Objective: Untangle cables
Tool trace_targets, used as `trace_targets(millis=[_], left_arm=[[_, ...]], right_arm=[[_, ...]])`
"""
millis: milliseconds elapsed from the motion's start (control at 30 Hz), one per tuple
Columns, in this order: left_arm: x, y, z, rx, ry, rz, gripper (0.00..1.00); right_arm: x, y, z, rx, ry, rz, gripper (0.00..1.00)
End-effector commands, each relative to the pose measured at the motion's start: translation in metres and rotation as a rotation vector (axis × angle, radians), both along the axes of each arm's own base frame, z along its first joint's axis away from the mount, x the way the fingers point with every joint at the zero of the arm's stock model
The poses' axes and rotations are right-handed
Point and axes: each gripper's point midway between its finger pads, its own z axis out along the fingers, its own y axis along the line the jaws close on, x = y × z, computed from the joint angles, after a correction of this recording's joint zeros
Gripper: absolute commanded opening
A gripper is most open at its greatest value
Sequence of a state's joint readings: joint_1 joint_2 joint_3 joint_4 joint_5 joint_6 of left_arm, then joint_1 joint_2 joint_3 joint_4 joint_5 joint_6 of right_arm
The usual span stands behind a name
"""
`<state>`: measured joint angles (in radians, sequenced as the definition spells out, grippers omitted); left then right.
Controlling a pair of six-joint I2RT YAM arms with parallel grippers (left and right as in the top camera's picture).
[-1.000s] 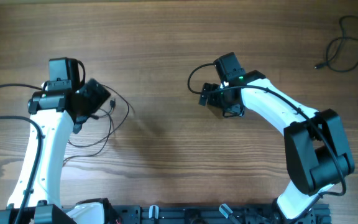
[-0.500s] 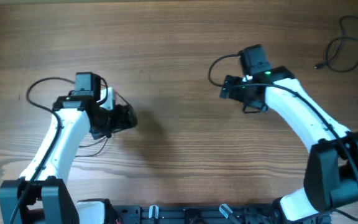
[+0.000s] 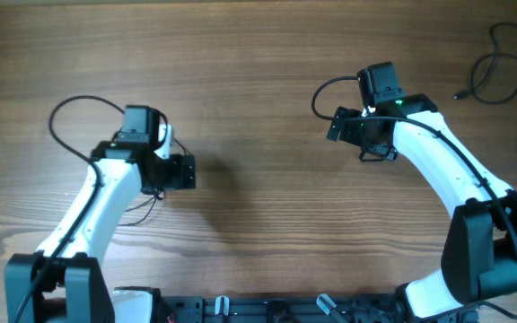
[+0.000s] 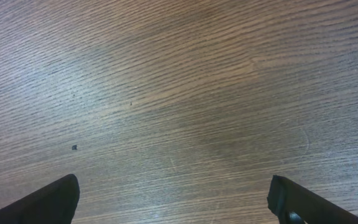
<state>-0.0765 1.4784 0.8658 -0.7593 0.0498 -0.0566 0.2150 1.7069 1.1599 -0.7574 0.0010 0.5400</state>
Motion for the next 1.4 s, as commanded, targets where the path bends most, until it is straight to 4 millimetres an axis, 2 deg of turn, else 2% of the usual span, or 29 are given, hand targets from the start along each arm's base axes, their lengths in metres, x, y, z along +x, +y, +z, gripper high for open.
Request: trace_targets(millis=[0,100,133,233,267,300,333,367,467,533,600,733,767,800,833,900,967,1200,1367], left_arm=[[-0.026,-0.009,-0.03,0.021,0.095,-0.077,0.87],[-0.043,-0.005,-0.052,0.056,0.139,-0.085,0.74],[-0.047,-0.001,-0.056,0.079,0.149,-0.083,0.64],[-0.048,0.009,-0.057,0.134,0.146,-0.075,0.42],[-0.046,0.009,-0.055,0.133,0.141,-0.075,0.38],[-0.043,0.008,-0.054,0.132,0.135,-0.075,0.27],[-0.041,0.008,-0.053,0.131,0.129,-0.074,0.11],[-0.039,0.007,-0.051,0.129,0.124,-0.074,0.04],[-0.029,-0.008,-0.044,0.047,0.099,-0.085,0.04],[-0.02,-0.022,-0.035,-0.026,0.078,-0.096,0.04],[-0.007,-0.027,-0.023,-0.047,0.047,-0.1,0.04],[0.015,-0.03,0.02,-0.04,-0.006,-0.16,0.04],[0.019,-0.03,0.031,-0.037,-0.017,-0.172,0.21],[0.021,-0.028,0.039,-0.024,-0.023,-0.175,0.81],[0.024,-0.022,0.045,0.012,-0.032,-0.168,1.0],[0.025,-0.011,0.044,0.077,-0.033,-0.154,1.0],[0.02,0.0,0.035,0.137,-0.006,-0.143,1.0],[-0.018,0.004,-0.009,0.134,0.105,-0.152,1.0],[-0.027,0.002,-0.038,0.118,0.079,-0.15,1.0]], right_arm=[[0.0,0.0,0.004,-0.003,-0.014,0.017,1.0],[0.0,0.0,0.004,-0.003,-0.015,0.017,1.0],[0.0,0.0,0.004,-0.003,-0.015,0.017,1.0],[0.0,0.0,0.004,-0.003,-0.016,0.017,1.0],[0.0,0.0,0.004,-0.002,-0.017,0.017,1.0],[0.0,0.0,0.004,-0.002,-0.018,0.017,1.0],[0.001,0.0,0.004,-0.002,-0.019,0.017,1.0],[0.001,0.001,0.004,-0.002,-0.021,0.017,1.0],[0.002,0.001,0.005,0.0,-0.026,0.017,1.0],[0.003,0.001,0.005,0.0,-0.029,0.017,1.0],[0.003,0.001,0.005,-0.001,-0.028,0.018,1.0],[0.003,0.001,0.005,-0.001,-0.028,0.018,1.0],[0.003,0.001,0.005,-0.001,-0.028,0.018,1.0],[0.003,0.001,0.005,-0.001,-0.028,0.018,1.0],[0.003,0.001,0.005,-0.002,-0.028,0.018,1.0],[0.003,0.001,0.005,-0.002,-0.027,0.018,1.0],[0.003,0.001,0.004,-0.003,-0.027,0.022,1.0],[0.003,0.001,0.005,-0.004,-0.03,0.028,1.0],[0.003,0.001,0.004,-0.004,-0.029,0.028,1.0]])
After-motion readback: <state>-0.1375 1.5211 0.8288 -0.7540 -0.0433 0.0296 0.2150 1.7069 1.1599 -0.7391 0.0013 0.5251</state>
